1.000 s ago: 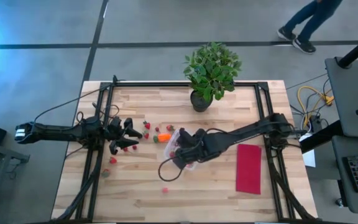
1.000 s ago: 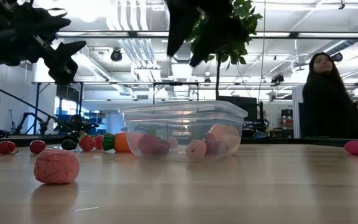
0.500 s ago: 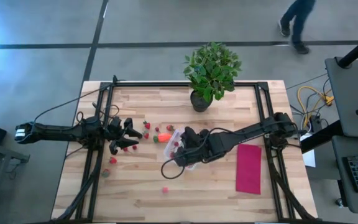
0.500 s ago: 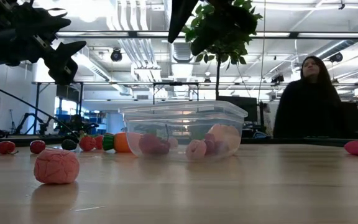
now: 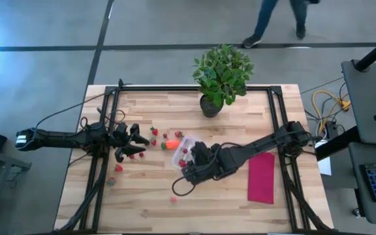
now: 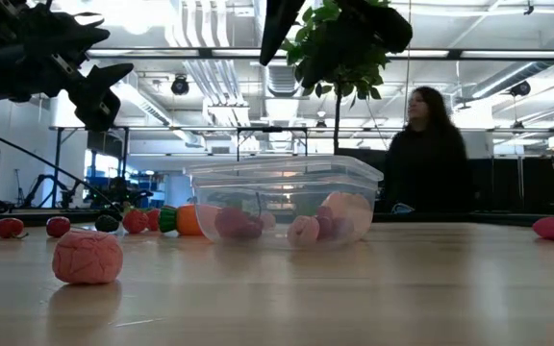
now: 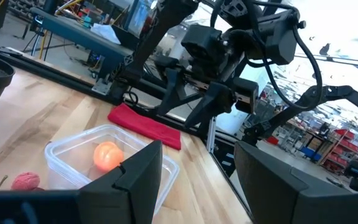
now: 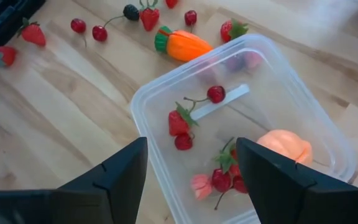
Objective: Pick and placing Produce into tupperware
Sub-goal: Adjust the transparent bin
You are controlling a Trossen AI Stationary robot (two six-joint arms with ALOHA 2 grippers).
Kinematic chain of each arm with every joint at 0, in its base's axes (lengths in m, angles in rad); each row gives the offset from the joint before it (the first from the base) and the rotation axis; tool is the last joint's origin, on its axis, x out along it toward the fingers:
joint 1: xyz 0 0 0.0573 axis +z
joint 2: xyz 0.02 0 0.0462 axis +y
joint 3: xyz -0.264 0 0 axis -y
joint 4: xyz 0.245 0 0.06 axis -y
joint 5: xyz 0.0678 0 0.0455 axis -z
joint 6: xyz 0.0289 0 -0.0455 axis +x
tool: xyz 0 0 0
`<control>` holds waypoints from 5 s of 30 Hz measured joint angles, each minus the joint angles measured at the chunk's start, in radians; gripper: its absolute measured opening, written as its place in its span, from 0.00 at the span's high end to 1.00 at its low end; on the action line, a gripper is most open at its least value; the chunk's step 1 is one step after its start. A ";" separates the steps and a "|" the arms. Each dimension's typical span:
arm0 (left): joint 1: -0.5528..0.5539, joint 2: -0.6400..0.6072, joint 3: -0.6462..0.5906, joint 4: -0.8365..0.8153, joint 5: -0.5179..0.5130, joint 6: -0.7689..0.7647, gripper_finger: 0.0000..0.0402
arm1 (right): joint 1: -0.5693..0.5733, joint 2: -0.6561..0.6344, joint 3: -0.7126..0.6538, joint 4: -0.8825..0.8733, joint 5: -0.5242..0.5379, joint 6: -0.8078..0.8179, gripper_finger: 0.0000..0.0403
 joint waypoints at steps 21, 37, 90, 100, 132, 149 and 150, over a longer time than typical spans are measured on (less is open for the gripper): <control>0.000 0.000 0.000 0.000 0.000 0.000 0.53 | 0.072 -0.021 0.008 -0.033 -0.049 -0.031 0.42; 0.000 -0.002 0.002 0.017 -0.146 -0.287 0.53 | 0.137 -0.255 -0.310 0.434 -0.176 -0.505 0.42; 0.017 0.431 0.669 -0.536 -0.005 0.262 0.53 | -0.275 -1.635 -1.532 0.943 -0.236 -0.822 0.42; 0.087 0.822 0.948 -0.905 -0.003 0.262 0.53 | -0.275 -1.817 -1.619 0.941 -0.238 -0.841 0.42; 0.145 1.136 1.081 -1.175 -0.015 0.971 0.53 | -0.275 -1.882 -1.735 0.957 -0.238 -0.754 0.42; 0.035 1.333 1.162 -1.126 -0.004 0.841 0.53 | -0.275 -1.881 -1.734 0.958 -0.238 -0.754 0.42; 0.019 1.330 1.165 -1.112 -0.003 0.838 0.53 | -0.275 -1.881 -1.734 0.958 -0.238 -0.754 0.42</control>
